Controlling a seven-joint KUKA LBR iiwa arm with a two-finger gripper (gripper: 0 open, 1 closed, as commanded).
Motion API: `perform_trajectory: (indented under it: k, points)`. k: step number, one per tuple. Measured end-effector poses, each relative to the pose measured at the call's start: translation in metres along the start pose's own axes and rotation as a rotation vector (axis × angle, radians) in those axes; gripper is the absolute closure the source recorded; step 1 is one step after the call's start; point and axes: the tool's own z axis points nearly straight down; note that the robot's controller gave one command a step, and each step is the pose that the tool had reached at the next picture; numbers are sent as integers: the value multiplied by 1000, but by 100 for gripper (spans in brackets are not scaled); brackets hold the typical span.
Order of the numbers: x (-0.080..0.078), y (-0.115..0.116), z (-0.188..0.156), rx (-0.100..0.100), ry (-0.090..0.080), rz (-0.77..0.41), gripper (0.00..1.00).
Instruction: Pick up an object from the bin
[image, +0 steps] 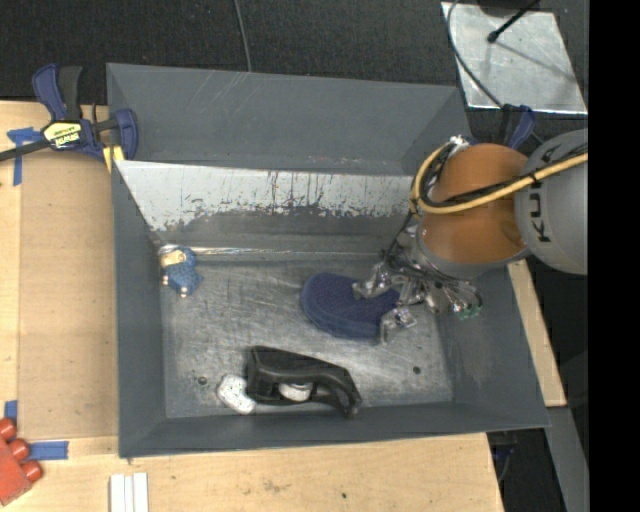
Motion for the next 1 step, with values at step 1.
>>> perform_trajectory:
  k: [1]
  points:
    - [-12,10,-155,-2,6,23,100]
